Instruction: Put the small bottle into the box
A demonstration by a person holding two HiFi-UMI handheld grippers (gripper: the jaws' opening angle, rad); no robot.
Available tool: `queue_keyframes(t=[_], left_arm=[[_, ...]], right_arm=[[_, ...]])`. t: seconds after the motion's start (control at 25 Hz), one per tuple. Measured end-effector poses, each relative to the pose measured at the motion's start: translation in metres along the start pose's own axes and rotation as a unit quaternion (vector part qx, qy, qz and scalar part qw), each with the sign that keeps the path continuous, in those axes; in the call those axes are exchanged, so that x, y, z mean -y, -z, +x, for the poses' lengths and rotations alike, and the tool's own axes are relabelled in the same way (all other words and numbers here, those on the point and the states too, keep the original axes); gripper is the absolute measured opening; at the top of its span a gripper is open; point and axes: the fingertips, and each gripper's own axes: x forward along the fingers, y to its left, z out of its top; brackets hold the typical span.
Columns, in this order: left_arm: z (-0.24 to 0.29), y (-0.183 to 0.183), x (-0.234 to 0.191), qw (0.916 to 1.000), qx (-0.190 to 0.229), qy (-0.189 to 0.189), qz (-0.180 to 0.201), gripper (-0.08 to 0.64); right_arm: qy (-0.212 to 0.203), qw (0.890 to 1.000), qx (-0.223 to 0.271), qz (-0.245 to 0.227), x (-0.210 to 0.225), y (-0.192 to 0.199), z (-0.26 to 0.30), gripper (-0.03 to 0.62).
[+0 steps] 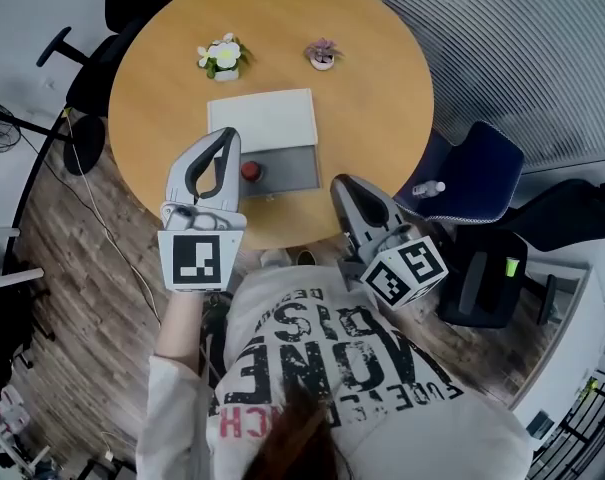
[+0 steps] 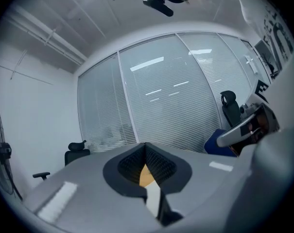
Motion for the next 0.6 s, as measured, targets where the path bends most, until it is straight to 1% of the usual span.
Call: queue_keyframes(t=[0.08, 0.36, 0.6], left_arm=[[-0.007, -0.009, 0.003, 0.9998, 0.002, -0.013, 0.016, 0.011], [-0.044, -0.035, 0.013, 0.9985, 0.019, -0.051, 0.013, 0.011], [-0.083, -0.048, 0.034, 0.9963, 0.035, -0.077, 0.017, 0.011]], right_arm=[[-0.012, 1.000, 0.002, -0.002, -0.002, -0.004, -0.005, 0.025], [-0.046, 0.999, 0.005, -0.013, -0.023, -0.004, -0.028, 0.025], [-0.065, 0.998, 0.005, -0.024, -0.035, 0.001, -0.058, 0.025]])
